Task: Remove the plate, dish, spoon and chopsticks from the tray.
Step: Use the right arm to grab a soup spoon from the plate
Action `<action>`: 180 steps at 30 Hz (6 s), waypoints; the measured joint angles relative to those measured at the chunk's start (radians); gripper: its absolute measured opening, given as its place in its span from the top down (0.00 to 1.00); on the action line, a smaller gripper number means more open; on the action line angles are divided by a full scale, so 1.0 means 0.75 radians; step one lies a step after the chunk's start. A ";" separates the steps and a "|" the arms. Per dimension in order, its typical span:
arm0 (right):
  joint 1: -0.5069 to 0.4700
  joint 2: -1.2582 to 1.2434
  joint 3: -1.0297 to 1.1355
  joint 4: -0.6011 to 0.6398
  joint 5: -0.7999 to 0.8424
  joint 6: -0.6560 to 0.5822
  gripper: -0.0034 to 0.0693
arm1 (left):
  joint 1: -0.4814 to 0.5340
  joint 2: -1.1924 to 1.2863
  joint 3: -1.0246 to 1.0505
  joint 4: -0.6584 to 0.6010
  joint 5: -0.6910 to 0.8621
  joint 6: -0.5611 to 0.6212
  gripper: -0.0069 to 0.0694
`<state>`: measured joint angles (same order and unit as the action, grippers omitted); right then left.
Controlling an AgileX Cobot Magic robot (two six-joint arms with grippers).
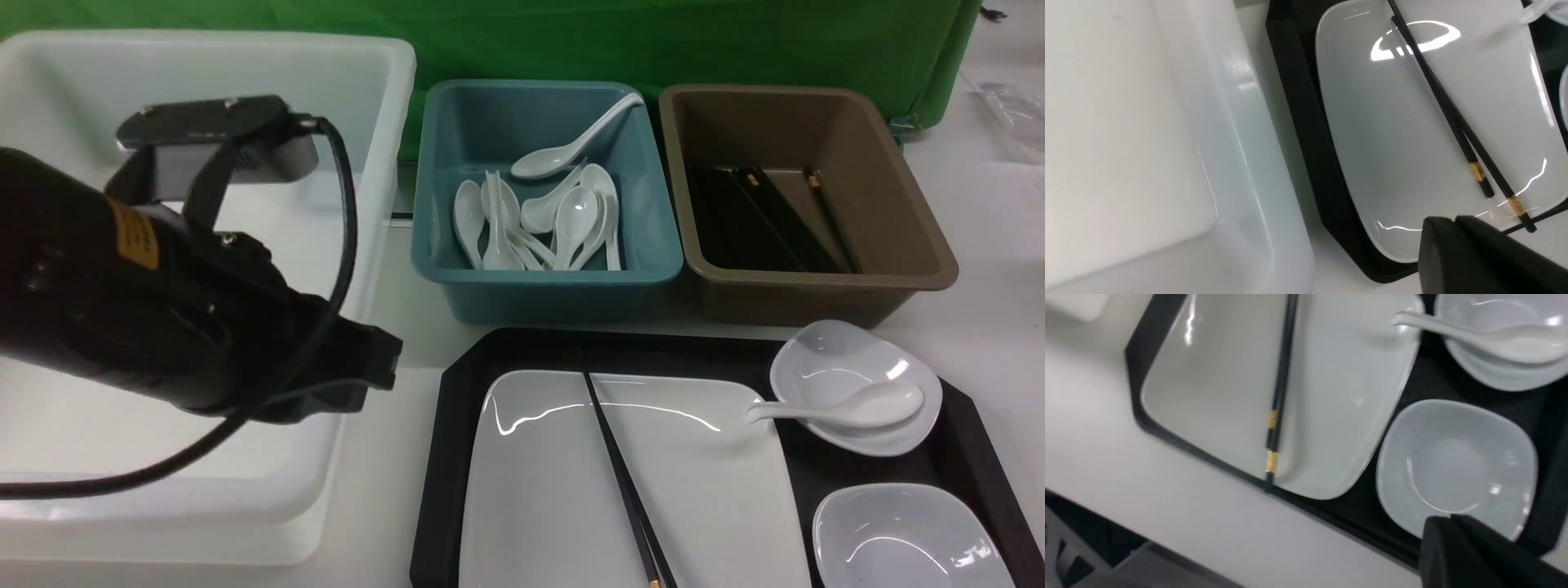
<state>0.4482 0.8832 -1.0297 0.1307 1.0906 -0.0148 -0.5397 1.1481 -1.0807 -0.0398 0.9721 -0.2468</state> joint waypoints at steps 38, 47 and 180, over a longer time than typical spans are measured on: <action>0.359 1.249 -0.088 -0.068 -0.716 0.149 0.77 | 0.376 -0.283 0.053 0.018 0.105 0.081 0.90; 0.409 1.039 -0.162 -0.060 -0.482 0.133 0.77 | 0.376 -0.283 0.053 0.053 0.096 0.083 0.90; 0.099 1.072 -0.468 -0.366 -0.974 -0.433 0.76 | 0.376 -0.283 0.053 -0.205 0.136 0.369 0.89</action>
<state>0.5227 1.6869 -1.3804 -0.1437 0.3602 -0.3393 -0.2575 0.9361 -1.0412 -0.1939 1.0738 0.0302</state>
